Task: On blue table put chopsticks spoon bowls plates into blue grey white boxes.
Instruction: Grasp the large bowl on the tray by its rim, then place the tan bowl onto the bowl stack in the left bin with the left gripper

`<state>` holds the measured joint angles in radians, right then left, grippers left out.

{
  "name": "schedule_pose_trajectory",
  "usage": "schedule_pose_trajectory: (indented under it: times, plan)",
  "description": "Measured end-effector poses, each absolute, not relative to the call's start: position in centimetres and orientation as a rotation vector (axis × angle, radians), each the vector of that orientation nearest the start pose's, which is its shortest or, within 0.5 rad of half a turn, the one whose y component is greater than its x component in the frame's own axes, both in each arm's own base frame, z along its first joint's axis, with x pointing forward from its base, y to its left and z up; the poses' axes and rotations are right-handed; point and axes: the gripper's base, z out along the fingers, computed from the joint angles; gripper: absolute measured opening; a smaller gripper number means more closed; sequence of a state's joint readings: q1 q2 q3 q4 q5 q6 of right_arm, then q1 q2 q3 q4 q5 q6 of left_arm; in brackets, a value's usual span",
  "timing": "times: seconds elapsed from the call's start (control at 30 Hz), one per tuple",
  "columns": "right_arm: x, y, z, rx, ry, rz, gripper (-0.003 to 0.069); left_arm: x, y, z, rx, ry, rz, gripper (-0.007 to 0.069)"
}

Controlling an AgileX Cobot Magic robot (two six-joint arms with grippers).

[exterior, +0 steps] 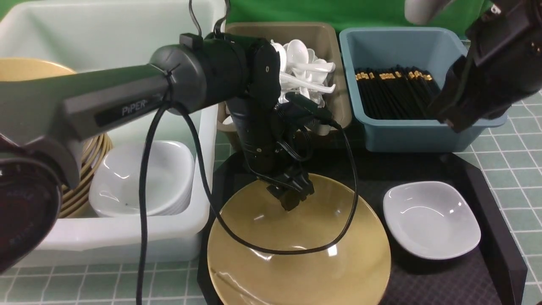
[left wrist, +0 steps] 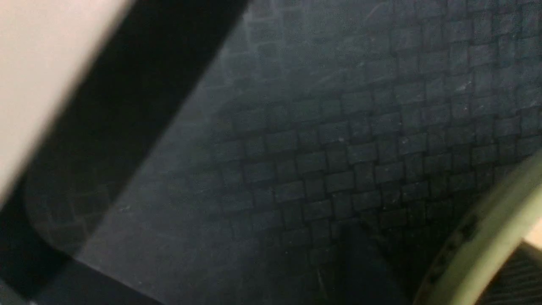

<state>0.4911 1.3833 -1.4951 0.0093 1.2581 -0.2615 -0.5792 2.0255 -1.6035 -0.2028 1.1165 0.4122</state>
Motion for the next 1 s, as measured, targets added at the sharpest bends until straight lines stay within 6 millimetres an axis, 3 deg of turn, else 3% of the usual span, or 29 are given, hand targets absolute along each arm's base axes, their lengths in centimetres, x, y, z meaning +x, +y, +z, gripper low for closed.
schedule_pose_trajectory:
  times: [0.07, 0.23, 0.33, 0.37, 0.4, 0.43, 0.57, 0.6, 0.73, 0.77, 0.8, 0.83, 0.87, 0.9, 0.97, 1.0]
  plan:
    - [23.6, 13.3, 39.8, -1.015, 2.434, 0.121, 0.011, 33.2, -23.9, 21.7, 1.289, 2.764, -0.343, 0.0068]
    - [22.7, 15.0, 39.9, -1.128, 2.378, 0.148, 0.0052, 32.5, -23.7, 24.3, 1.22, 2.73, -0.359, 0.0013]
    - [21.4, 17.3, 40.1, -1.224, 2.292, 0.19, 0.0038, 31.8, -22.3, 28.4, 1.128, 2.647, -0.34, 0.0006]
    - [21.2, 17.5, 40.1, -1.233, 2.281, 0.196, 0.0038, 31.8, -22.1, 28.6, 1.12, 2.64, -0.338, 0.0006]
    - [20.5, 18.6, 40.5, -1.274, 2.233, 0.22, 0.0038, 31.4, -20.6, 31.1, 1.048, 2.598, -0.342, 0.0007]
    - [20.4, 18.7, 40.6, -1.278, 2.226, 0.223, 0.0038, 31.5, -20.2, 31.4, 1.033, 2.596, -0.346, 0.0007]
    - [18.6, 20.6, 43.5, -1.32, 2.052, 0.291, 0.0038, 30.3, -14.0, 37.9, 0.725, 2.502, -0.47, 0.0007]
    - [18.5, 20.7, 43.9, -1.318, 2.037, 0.295, 0.0038, 30.0, -13.7, 38.4, 0.71, 2.49, -0.481, 0.0007]
    - [17.1, 22.7, 46.3, -1.39, 1.875, 0.341, 0.0038, 27.2, -5.4, 43.7, 0.371, 2.383, -0.442, 0.0007]
    - [17.0, 23.0, 46.5, -1.399, 1.862, 0.344, 0.0038, 26.5, -3.4, 44.4, 0.273, 2.367, -0.409, 0.0007]
    - [16.9, 23.1, 46.6, -1.403, 1.855, 0.347, 0.0038, 26.3, -3.4, 44.5, 0.274, 2.361, -0.408, 0.0007]
    - [17.0, 24.1, 46.5, -1.436, 1.831, 0.346, 0.0038, 24.5, 0.5, 45.5, 0.058, 2.321, -0.327, 0.0007]
    - [17.2, 24.6, 46.3, -1.454, 1.829, 0.343, 0.0038, 23.1, 2.7, 45.9, -0.077, 2.29, -0.274, 0.0007]
    - [17.2, 24.7, 46.2, -1.457, 1.829, 0.343, 0.0038, 23.0, 3.0, 45.7, -0.105, 2.29, -0.269, 0.0007]
    - [17.5, 25.2, 45.8, -1.473, 1.834, 0.336, 0.0038, 21.7, 5.5, 45.3, -0.266, 2.263, -0.206, 0.0007]
    - [17.7, 25.6, 45.4, -1.491, 1.836, 0.329, 0.0038, 20.7, 7.9, 44.5, -0.421, 2.239, -0.151, 0.0007]
